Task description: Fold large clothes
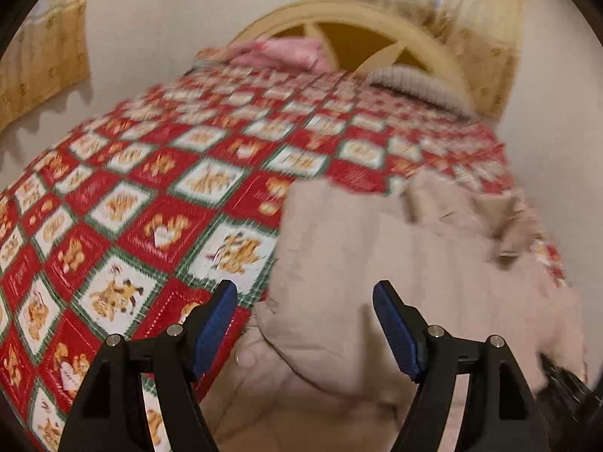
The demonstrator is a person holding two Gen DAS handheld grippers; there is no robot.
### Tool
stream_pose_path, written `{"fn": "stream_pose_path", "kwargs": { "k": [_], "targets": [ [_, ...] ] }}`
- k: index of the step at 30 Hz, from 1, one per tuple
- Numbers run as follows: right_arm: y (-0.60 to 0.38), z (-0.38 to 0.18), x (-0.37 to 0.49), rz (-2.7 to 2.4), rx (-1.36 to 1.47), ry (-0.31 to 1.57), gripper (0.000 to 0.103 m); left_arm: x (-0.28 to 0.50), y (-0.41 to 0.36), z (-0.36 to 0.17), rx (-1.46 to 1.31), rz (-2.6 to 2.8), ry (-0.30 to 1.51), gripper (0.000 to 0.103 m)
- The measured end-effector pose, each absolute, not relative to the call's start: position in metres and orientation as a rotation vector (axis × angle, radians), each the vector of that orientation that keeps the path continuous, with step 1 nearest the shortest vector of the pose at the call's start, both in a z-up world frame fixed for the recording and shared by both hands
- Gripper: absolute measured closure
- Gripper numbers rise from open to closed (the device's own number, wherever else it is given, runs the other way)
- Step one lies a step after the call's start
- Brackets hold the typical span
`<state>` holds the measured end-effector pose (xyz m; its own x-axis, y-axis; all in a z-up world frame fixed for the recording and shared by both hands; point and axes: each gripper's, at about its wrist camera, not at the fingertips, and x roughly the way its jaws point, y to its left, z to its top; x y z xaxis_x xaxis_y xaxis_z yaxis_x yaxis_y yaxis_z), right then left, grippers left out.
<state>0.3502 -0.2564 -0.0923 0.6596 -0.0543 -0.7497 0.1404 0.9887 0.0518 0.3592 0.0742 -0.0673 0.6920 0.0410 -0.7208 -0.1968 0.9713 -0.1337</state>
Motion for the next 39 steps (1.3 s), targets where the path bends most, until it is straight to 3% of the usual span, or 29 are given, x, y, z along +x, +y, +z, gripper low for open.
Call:
{"fn": "stream_pose_path", "kwargs": {
  "k": [4,9,12,17,19,25,30,31,35,39],
  "targets": [
    [-0.259,-0.093,0.350,-0.096,0.126,0.845,0.087,0.371,0.080,-0.122,-0.215,0.168,0.921,0.024],
    [-0.265,-0.092,0.350,-0.084,0.167,0.849,0.084,0.367,0.080,-0.121,-0.192,0.184,0.897,0.022],
    [-0.272,-0.079,0.342,-0.091,0.227,0.847,0.068,0.363,0.086,-0.121,-0.240,0.163,0.881,0.022],
    [-0.266,-0.009,0.325,-0.150,0.218,0.605,0.015,0.358,0.084,-0.117,-0.259,0.170,0.841,0.022],
    [-0.254,0.007,0.344,-0.112,0.194,0.604,0.013,0.353,0.085,-0.111,-0.278,0.154,0.801,0.022],
    [-0.220,0.014,0.433,-0.055,0.152,0.701,0.015,0.354,0.093,-0.058,-0.366,-0.003,0.700,0.022],
    [-0.222,0.007,0.489,-0.127,0.194,0.776,0.015,0.413,0.080,-0.019,-0.309,-0.094,0.710,0.022],
    [-0.224,0.002,0.494,-0.139,0.192,0.798,0.021,0.428,0.076,-0.017,-0.300,-0.108,0.719,0.022],
    [-0.237,-0.027,0.521,-0.189,0.110,0.931,0.075,0.466,0.053,-0.018,-0.231,-0.161,0.762,0.022],
    [-0.259,-0.044,0.513,-0.188,0.105,0.968,0.088,0.485,0.032,-0.021,-0.136,-0.189,0.753,0.022]
  ]
}}
